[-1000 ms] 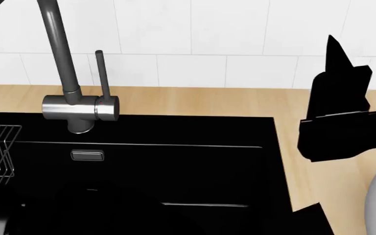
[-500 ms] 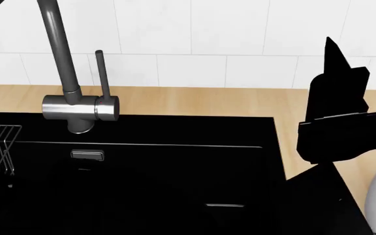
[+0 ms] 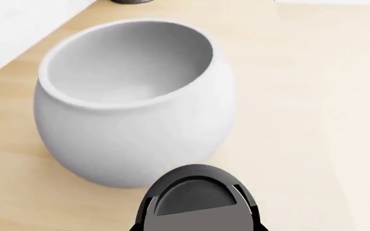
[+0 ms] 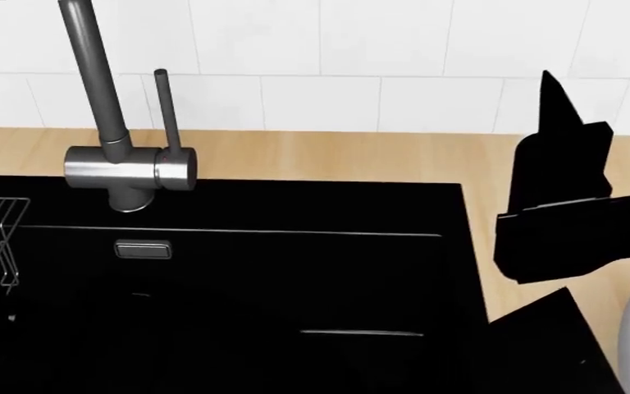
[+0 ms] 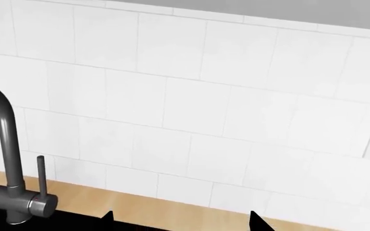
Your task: Pick the cup and bowl from the sink and place them on the counter for drying.
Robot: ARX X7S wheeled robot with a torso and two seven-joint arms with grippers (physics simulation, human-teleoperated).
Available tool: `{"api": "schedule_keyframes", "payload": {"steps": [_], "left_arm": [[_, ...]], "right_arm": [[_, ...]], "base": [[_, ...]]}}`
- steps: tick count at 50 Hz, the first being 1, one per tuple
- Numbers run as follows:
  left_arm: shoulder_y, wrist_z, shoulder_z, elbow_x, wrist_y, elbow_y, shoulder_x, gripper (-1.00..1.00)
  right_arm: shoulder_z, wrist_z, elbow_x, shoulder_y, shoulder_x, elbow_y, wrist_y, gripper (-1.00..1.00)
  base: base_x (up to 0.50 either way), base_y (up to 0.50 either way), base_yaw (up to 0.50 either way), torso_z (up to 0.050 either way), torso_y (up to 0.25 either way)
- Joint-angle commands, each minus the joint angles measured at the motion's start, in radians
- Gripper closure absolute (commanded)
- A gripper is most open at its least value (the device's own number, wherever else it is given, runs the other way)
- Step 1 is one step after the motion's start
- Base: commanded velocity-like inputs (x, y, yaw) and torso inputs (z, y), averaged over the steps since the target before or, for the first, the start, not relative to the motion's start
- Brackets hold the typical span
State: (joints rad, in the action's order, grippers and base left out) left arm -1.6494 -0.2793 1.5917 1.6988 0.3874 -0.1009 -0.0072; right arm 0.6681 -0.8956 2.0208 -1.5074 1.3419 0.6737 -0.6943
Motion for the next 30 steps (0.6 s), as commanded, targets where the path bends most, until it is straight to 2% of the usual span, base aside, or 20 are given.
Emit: {"api": "schedule_keyframes", "payload": {"steps": [1, 29, 30], "left_arm": [[-0.002, 0.001, -0.015, 0.023, 0.014, -0.012, 0.007, 1.0], [0.058, 0.006, -0.018, -0.043, 0.145, -0.002, 0.007, 1.0], [0.06, 0.008, -0.018, -0.049, 0.145, -0.004, 0.007, -1.0]], "right_arm": [[-0.01, 0.013, -0.015, 0.01, -0.007, 0.004, 0.0, -1.0], [-0.01, 0.04, -0.039, 0.085, 0.036, 0.031, 0.062, -1.0], [-0.01, 0.041, -0.04, 0.088, 0.039, 0.032, 0.066, -1.0]], "base": [[-0.01, 0.0, 0.0, 0.0, 0.0], [0.0, 0.0, 0.0, 0.0, 0.0], [0.0, 0.0, 0.0, 0.0, 0.0]]}}
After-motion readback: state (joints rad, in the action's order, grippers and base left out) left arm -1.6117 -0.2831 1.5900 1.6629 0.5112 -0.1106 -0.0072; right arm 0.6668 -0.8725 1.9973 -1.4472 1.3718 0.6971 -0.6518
